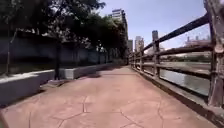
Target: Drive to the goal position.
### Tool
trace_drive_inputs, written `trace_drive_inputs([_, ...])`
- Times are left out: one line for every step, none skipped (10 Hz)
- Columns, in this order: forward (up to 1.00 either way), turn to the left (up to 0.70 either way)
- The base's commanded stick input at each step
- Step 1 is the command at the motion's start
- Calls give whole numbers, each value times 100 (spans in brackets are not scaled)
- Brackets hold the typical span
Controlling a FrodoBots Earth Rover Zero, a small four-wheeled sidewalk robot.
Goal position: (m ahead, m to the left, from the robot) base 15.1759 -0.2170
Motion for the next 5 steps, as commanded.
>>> trace_drive_inputs([100, 1])
trace_drive_inputs([100, 1])
trace_drive_inputs([100, 1])
trace_drive_inputs([100, 1])
trace_drive_inputs([100, 1])
